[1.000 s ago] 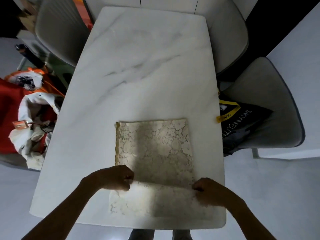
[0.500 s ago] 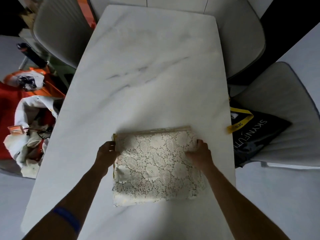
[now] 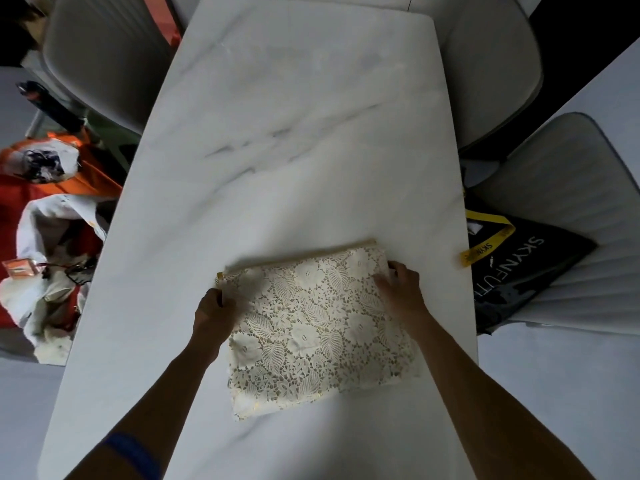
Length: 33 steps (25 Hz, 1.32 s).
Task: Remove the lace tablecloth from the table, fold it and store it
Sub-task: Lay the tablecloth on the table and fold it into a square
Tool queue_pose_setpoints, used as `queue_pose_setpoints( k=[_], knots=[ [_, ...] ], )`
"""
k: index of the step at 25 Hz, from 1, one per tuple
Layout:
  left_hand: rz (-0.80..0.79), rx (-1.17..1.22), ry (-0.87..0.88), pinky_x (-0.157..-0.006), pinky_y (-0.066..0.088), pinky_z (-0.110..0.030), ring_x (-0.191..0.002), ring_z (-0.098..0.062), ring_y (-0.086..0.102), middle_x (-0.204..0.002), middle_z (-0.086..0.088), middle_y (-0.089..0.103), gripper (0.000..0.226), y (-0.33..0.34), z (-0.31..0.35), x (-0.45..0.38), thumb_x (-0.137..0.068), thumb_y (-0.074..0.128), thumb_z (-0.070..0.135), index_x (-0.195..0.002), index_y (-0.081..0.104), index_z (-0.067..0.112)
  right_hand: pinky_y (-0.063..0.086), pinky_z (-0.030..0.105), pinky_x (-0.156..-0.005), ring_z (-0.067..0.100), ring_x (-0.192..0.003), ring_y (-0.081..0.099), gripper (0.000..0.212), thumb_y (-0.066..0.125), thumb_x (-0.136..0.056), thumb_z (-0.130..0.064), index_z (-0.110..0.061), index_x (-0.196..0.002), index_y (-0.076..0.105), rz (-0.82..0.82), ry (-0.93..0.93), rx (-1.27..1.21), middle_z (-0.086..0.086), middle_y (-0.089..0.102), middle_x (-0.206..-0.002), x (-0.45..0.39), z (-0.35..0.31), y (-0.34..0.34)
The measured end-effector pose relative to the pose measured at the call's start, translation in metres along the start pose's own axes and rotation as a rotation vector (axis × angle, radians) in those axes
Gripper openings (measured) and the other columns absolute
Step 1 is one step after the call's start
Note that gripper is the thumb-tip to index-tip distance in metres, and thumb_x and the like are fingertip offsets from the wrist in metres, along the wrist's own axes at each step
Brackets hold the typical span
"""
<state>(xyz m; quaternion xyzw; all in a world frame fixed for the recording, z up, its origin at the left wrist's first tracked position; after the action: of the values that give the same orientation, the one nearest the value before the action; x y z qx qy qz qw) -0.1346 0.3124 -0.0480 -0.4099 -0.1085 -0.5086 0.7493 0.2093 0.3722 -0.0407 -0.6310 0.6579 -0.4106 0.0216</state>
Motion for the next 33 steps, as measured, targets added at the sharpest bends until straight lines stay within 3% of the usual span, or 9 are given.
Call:
queue_pose_setpoints(
  k=[4, 9, 11, 13, 15, 21, 25, 29, 33],
  knots=[
    [0.083, 0.069, 0.020, -0.055, 0.039, -0.032, -0.062, -0.019, 0.044, -0.077, -0.004, 0.048, 0.007, -0.003, -0.003, 0.004, -0.095, 0.044, 0.011, -0.089, 0.043, 0.009, 0.050, 0.026, -0.077, 0.017, -0.101, 0.060, 0.056, 0.070, -0.084, -0.040, -0.017, -0.131, 0.051, -0.136, 0.143, -0.188, 0.002, 0.059, -0.119, 0.007, 0.008, -0.006],
    [0.147, 0.009, 0.087, -0.057, 0.048, -0.032, -0.067, -0.025, 0.052, -0.090, -0.013, 0.055, 0.021, -0.007, 0.014, 0.016, -0.088, 0.061, 0.017, -0.101, 0.048, 0.007, 0.059, 0.034, -0.072, 0.028, -0.081, 0.071, 0.016, 0.074, -0.082, -0.022, -0.011, -0.093, 0.069, -0.210, 0.192, -0.366, 0.014, 0.074, -0.096, 0.022, -0.006, -0.010],
    [0.274, -0.167, 0.250, -0.084, 0.047, -0.044, -0.100, -0.034, 0.054, -0.121, -0.014, 0.053, 0.043, -0.005, 0.022, 0.031, -0.086, 0.066, 0.010, -0.125, 0.047, 0.012, 0.047, 0.024, -0.052, 0.022, -0.062, 0.059, 0.019, 0.073, -0.081, -0.018, -0.014, -0.071, 0.057, -0.074, 0.000, -0.415, 0.005, 0.063, -0.069, 0.034, -0.036, -0.025],
    [0.212, 0.016, 0.347, -0.082, 0.048, -0.035, -0.105, -0.032, 0.058, -0.121, -0.008, 0.058, 0.037, 0.002, 0.042, 0.049, -0.087, 0.066, 0.005, -0.121, 0.055, 0.013, 0.031, 0.023, -0.048, 0.015, -0.054, 0.038, 0.034, 0.072, -0.083, -0.013, -0.014, -0.066, 0.042, 0.060, -0.333, -0.394, 0.003, 0.045, -0.061, 0.049, -0.078, -0.051],
    [0.039, 0.228, 0.332, -0.075, 0.048, -0.028, -0.094, -0.024, 0.065, -0.107, -0.004, 0.066, 0.019, 0.010, 0.067, 0.066, -0.090, 0.064, 0.006, -0.106, 0.064, 0.016, 0.033, 0.024, -0.049, 0.015, -0.053, 0.041, 0.027, 0.070, -0.085, -0.013, -0.016, -0.071, 0.047, 0.132, -0.633, -0.355, -0.001, 0.059, -0.071, 0.077, -0.118, -0.077],
    [-0.459, 0.750, 0.024, -0.084, 0.056, -0.042, -0.100, -0.025, 0.072, -0.110, -0.007, 0.074, 0.036, 0.020, 0.093, 0.095, -0.099, 0.046, 0.043, -0.109, 0.072, 0.022, 0.046, 0.030, -0.086, 0.017, -0.098, 0.064, 0.015, 0.064, -0.088, -0.008, -0.012, -0.101, 0.071, 0.281, -1.181, 0.248, -0.001, 0.072, -0.106, 0.153, -0.091, -0.068],
    [-0.630, 0.573, -0.211, -0.075, 0.056, -0.041, -0.092, -0.026, 0.071, -0.105, -0.009, 0.075, 0.047, 0.047, 0.027, 0.112, -0.092, 0.050, 0.059, -0.115, 0.069, 0.023, 0.050, 0.047, -0.097, 0.023, -0.109, 0.067, 0.039, 0.078, -0.068, -0.023, -0.021, -0.106, 0.073, 0.063, -1.039, 0.758, -0.004, 0.072, -0.112, 0.172, 0.015, -0.019],
    [-0.373, 0.209, -0.161, -0.070, 0.053, -0.034, -0.078, -0.021, 0.061, -0.099, -0.011, 0.067, 0.040, 0.075, -0.037, 0.132, -0.083, 0.070, -0.001, -0.119, 0.059, 0.014, 0.048, 0.049, -0.101, 0.020, -0.126, 0.054, 0.055, 0.083, -0.063, -0.036, -0.028, -0.115, 0.069, -0.051, -0.711, 0.718, -0.002, 0.066, -0.129, 0.175, 0.077, -0.002],
    [-0.312, 0.107, -0.014, -0.058, 0.048, -0.022, -0.076, -0.022, 0.063, -0.095, -0.009, 0.069, 0.035, 0.076, -0.034, 0.137, -0.083, 0.067, -0.001, -0.105, 0.058, 0.024, 0.027, 0.050, -0.115, 0.032, -0.149, 0.011, 0.065, 0.040, -0.098, -0.045, -0.029, -0.155, 0.012, 0.035, -0.265, 0.668, 0.004, 0.001, -0.164, 0.136, 0.092, -0.019]
  ],
)
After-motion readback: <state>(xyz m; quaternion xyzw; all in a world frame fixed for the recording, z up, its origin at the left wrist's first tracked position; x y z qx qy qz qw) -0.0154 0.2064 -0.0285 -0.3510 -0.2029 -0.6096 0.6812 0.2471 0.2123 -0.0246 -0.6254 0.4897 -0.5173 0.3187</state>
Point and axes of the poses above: each hand's wrist, its own x-axis away from the middle knuckle, its own y-axis out of the palm, z = x × y, the point moved 1 cm from there along -x, towards the middle knuckle
